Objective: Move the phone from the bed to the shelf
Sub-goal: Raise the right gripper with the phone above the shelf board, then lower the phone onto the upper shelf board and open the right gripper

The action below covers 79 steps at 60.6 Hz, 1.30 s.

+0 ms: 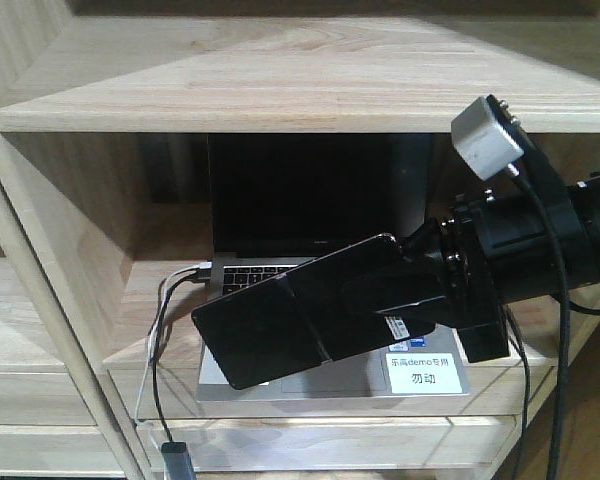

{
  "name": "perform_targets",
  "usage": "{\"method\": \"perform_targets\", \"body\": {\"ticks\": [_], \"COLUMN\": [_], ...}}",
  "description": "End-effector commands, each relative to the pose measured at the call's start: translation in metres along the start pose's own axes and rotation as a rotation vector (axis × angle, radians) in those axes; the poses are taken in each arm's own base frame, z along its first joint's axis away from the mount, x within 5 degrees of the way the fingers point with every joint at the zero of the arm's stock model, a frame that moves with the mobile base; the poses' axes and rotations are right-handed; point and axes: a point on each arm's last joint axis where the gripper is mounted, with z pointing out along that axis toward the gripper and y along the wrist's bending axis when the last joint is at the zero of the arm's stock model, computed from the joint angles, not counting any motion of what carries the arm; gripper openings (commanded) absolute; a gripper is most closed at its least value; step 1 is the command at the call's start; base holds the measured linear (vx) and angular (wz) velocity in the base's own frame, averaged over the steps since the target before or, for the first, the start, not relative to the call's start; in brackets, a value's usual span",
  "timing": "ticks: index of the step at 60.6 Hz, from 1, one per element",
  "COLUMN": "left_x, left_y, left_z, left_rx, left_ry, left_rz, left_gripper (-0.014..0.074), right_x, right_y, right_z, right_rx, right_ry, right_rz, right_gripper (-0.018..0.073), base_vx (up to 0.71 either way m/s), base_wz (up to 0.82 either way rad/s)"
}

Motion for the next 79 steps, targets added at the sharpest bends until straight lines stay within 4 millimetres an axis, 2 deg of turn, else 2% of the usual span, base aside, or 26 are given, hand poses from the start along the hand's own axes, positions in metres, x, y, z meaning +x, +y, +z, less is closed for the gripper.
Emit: {"method": "perform_targets", "body": {"ticks": [1,17,26,37,48,60,70,79], "left_x": [-0.015,-0.015,-0.015,-0.015,-0.015,-0.015,-0.015,-0.015], "left_y": [0.002,0.002,0.002,0.002,0.002,0.002,0.002,0.002], "left_z": [-0.003,-0.003,-0.003,-0.003,-0.003,-0.003,-0.003,-0.003], "left_rx": [-0.013,-0.013,-0.013,-0.013,-0.013,-0.013,-0.013,-0.013], "left_ry": [-0.105,-0.105,-0.105,-0.105,-0.105,-0.105,-0.105,-0.105], "left_rz": [-0.015,-0.015,-0.015,-0.015,-0.015,-0.015,-0.015,-0.015], "left_gripper": [0.0001,0.0001,0.0001,0.0001,0.0001,0.0001,0.0001,0.0001], "right_x": [-0.016,-0.03,-0.041,-0.053,-0.064,-0.1,-0.133,-0.159], "right_y": [0.018,0.038,0.051,0.054,0.05,0.048,0.032,0.006], "right_z": [-0.01,-0.026,-0.043,-0.064,-0.075,-0.087,-0.085,-0.074], "right_rx": [-0.076,-0.018,0.107,0.306,0.412,0.413,0.348,0.287], "right_ry": [-0.092,-0.236,-0.376,-0.564,-0.647,-0.697,-0.683,-0.661], "right_rz": [-0.019,-0.059,-0.086,-0.036,-0.029,-0.097,-0.147,-0.154], "right_gripper": [-0.0003,-0.0003,-0.0003,-0.0003,-0.0003,-0.0003,-0.0003,-0.0003], "base_vx": [0.0,0.0,0.0,0.0,0.0,0.0,0.0,0.0], "base_wz": [0.0,0.0,0.0,0.0,0.0,0.0,0.0,0.0]}}
